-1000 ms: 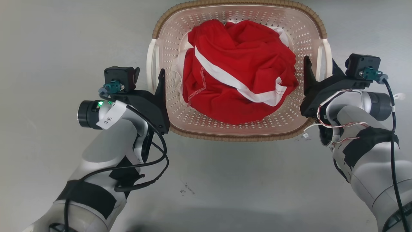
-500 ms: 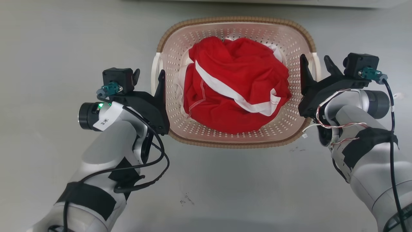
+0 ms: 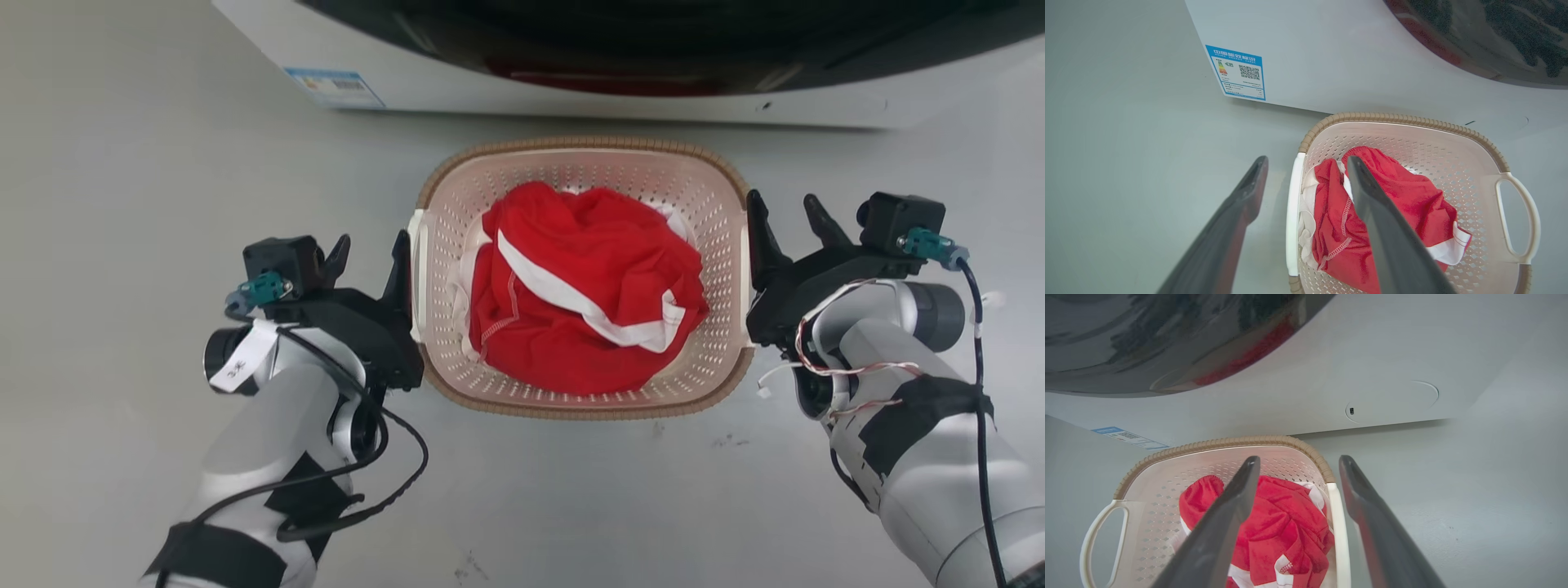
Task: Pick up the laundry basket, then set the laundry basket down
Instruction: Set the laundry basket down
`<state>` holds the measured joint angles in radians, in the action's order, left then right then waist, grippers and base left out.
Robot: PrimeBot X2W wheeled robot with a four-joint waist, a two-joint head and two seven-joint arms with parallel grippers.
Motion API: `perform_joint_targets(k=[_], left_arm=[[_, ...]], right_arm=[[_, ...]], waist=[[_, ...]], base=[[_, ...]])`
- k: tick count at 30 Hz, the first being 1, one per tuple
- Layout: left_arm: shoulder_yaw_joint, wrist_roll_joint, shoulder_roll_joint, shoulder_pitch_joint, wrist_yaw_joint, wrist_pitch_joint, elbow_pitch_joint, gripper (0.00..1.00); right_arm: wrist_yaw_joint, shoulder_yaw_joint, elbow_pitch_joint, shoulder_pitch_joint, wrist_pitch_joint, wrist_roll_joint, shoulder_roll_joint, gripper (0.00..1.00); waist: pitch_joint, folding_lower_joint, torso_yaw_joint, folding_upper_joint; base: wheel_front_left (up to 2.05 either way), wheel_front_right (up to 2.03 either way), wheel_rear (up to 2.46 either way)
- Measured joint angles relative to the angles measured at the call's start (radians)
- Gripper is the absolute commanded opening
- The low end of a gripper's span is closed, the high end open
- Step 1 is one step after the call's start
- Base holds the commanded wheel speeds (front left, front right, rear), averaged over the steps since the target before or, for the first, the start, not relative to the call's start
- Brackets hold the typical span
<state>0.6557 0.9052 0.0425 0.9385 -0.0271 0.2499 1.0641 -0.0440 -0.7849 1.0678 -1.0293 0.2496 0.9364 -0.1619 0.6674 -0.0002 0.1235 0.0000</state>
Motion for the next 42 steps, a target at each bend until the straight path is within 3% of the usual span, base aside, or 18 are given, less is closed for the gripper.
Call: perform_joint_targets(k=[17,42], left_arm=[[-0.104,-0.125,0.090,-0.258,-0.059,0.000,-0.182,1.00],[-0.256,-0.300,0.132,-0.813,-0.096,0.000,-0.593,1.00]], right_arm=[[-0.019,0.107,-0.163,0.235,0.000,-0.076,0.016,1.00],[-0.053,0.225,-0.460,0.684,0.000,-0.244,0.010,1.00]], waist=[[-0.244,0.0000,-0.027,-0.0001],[-0.599,0.0000,-0.067,-0.0001]], base=[[0.00,0.00,0.00],[0.00,0.00,0.00]])
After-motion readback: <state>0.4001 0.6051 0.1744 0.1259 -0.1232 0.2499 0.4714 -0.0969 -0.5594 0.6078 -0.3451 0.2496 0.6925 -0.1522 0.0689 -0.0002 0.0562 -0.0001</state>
